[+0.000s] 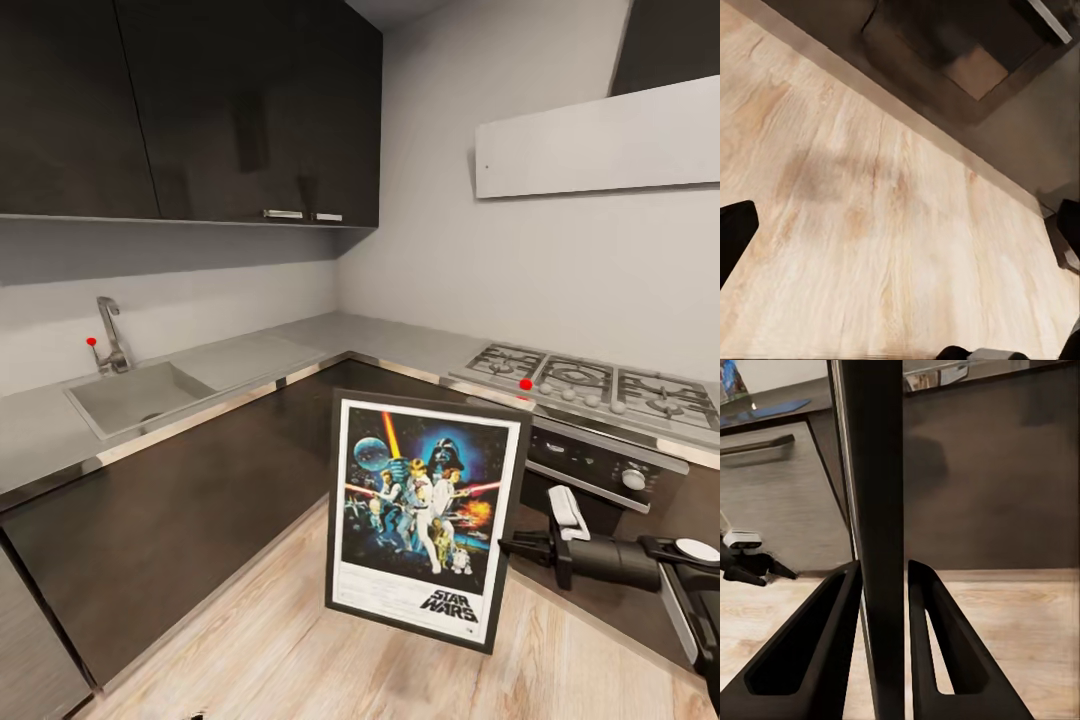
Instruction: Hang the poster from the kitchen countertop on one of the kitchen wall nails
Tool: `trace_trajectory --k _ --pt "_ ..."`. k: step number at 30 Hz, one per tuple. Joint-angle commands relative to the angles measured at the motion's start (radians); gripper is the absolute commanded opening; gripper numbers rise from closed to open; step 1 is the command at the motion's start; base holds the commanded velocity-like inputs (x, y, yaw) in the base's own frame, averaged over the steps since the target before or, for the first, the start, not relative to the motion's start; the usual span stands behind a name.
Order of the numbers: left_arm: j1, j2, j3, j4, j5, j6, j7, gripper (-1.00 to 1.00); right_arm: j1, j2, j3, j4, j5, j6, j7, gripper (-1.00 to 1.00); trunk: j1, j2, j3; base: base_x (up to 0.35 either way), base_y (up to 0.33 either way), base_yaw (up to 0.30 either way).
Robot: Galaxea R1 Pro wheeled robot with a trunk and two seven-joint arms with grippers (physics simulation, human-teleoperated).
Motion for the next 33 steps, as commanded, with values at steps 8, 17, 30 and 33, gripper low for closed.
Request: trace_trajectory --k 8,17,30,33 --pt "0.103 0.004 -0.005 0.001 0.176 -0.016 0.029 1.0 -0.001 0.0 -0.005 0.0 -0.001 0.014 0.005 -1.0 0.0 -0.001 -0.001 0.0 0.0 0.0" --pt "0.111 0.001 -0.006 0.001 0.243 -0.015 0.043 1.0 -0.001 0.0 -0.005 0.0 -0.002 0.016 0.004 -1.0 0.0 -0.001 -0.011 0.0 0.0 0.0" --pt "0.112 -0.002 -0.007 0.001 0.249 -0.01 0.059 1.0 -0.001 0.001 -0.004 0.0 -0.002 0.016 0.004 -1.0 0.0 -0.001 -0.032 0.0 0.0 0.0" --pt "0.112 -0.002 -0.007 0.001 0.249 -0.01 0.06 1.0 -0.001 0.001 -0.005 0.0 -0.002 0.016 0.003 -1.0 -0.008 0.013 -0.03 0.0 0.0 0.0"
